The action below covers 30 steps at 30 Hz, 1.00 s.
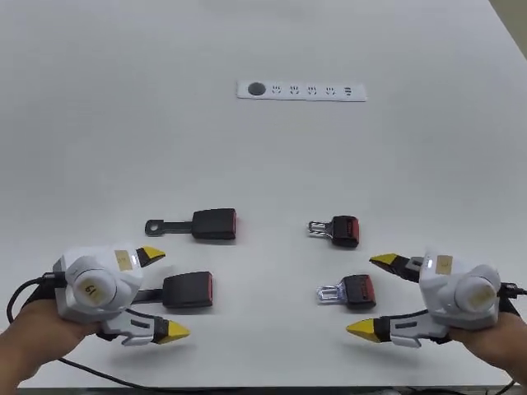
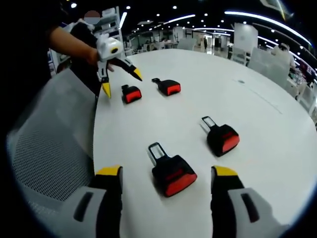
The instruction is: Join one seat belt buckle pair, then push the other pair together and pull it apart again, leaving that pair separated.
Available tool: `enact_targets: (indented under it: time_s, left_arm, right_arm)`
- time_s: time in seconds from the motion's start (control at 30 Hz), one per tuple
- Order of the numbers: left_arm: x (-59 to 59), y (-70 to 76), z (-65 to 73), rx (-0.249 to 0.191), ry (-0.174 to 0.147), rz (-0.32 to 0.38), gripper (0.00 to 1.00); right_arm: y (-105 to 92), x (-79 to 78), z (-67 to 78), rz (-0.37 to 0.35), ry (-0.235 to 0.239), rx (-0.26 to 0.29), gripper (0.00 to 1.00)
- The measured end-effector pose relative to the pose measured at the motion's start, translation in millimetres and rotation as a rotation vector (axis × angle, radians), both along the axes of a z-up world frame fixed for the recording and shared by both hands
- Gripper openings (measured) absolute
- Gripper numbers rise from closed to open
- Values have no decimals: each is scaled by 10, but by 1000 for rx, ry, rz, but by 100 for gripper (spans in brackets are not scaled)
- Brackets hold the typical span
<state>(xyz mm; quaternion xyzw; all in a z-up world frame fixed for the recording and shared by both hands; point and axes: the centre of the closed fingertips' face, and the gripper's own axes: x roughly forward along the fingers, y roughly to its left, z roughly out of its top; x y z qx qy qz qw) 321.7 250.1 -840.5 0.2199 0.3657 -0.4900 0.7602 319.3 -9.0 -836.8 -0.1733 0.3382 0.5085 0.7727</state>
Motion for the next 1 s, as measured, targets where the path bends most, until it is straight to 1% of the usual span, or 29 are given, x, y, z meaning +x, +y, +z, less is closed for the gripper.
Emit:
enact_targets:
  time_s: [0.1, 0.17, 0.2, 0.27, 0.33, 0.37, 0.4, 0.43, 0.47, 0.53, 0.57, 0.6, 0.63, 0.67, 0.73, 0.77, 0.83, 0.87, 0.97, 1.0]
  left_arm:
    - [8, -17, -71, 12, 9, -24, 78]
    - [-20, 6, -135, 43, 23, -58, 76]
    - [-19, 4, -150, 58, 15, -80, 75]
    - [-11, -10, -165, 55, 18, -88, 73]
    - [-22, -23, -166, 56, 20, -102, 68]
    - [-23, -25, -175, 61, 18, -113, 65]
    - [-20, -19, -198, 72, 18, -123, 63]
    - [-8, -45, -187, 62, 5, -143, 63]
    - [-9, -28, -184, 65, 11, -130, 63]
    - [3, -34, -168, 60, 11, -133, 61]
    - [6, -39, -163, 54, 9, -135, 58]
    - [-8, -51, -156, 46, 5, -155, 55]
    - [-14, -53, -159, 48, 5, -165, 53]
    - [-19, -54, -159, 50, 6, -172, 52]
    - [-42, -64, -155, 57, 6, -212, 47]
    - [-48, -63, -156, 63, 5, -233, 45]
    - [-44, -66, -158, 69, 4, -250, 42]
    - [-37, -65, -161, 71, 4, -265, 41]
    - [-38, -67, -162, 86, 9, -316, 35]
    - [-24, -73, -155, 89, 5, -322, 35]
  right_arm:
    - [-5, 16, -46, 28, 13, -8, 73]
    - [-15, 23, -82, 51, 20, -18, 72]
    - [-18, 20, -92, 60, 25, -20, 71]
    - [-23, 18, -106, 83, 27, -29, 69]
    - [-28, 11, -120, 105, 30, -36, 67]
    - [-37, 16, -127, 120, 26, -45, 65]
    - [-52, 18, -145, 132, 24, -58, 64]
    - [-57, 17, -156, 136, 27, -62, 63]
    - [-59, 16, -165, 144, 30, -64, 62]
    - [-61, -5, -186, 168, 36, -75, 60]
    - [-68, -15, -205, 184, 32, -88, 58]
    - [-76, -35, -227, 204, 33, -103, 57]
    - [-41, -14, -205, 227, 4, -90, 56]
    - [-55, -27, -207, 207, 22, -91, 55]
    - [-50, -19, -192, 211, 30, -83, 51]
    - [-71, -25, -201, 237, 27, -94, 47]
    - [-91, -39, -202, 277, 16, -110, 41]
    - [-110, -30, -205, 275, 16, -114, 37]
    - [-133, -17, -205, 282, 9, -98, 36]
    - [-133, -11, -206, 275, 11, -86, 36]
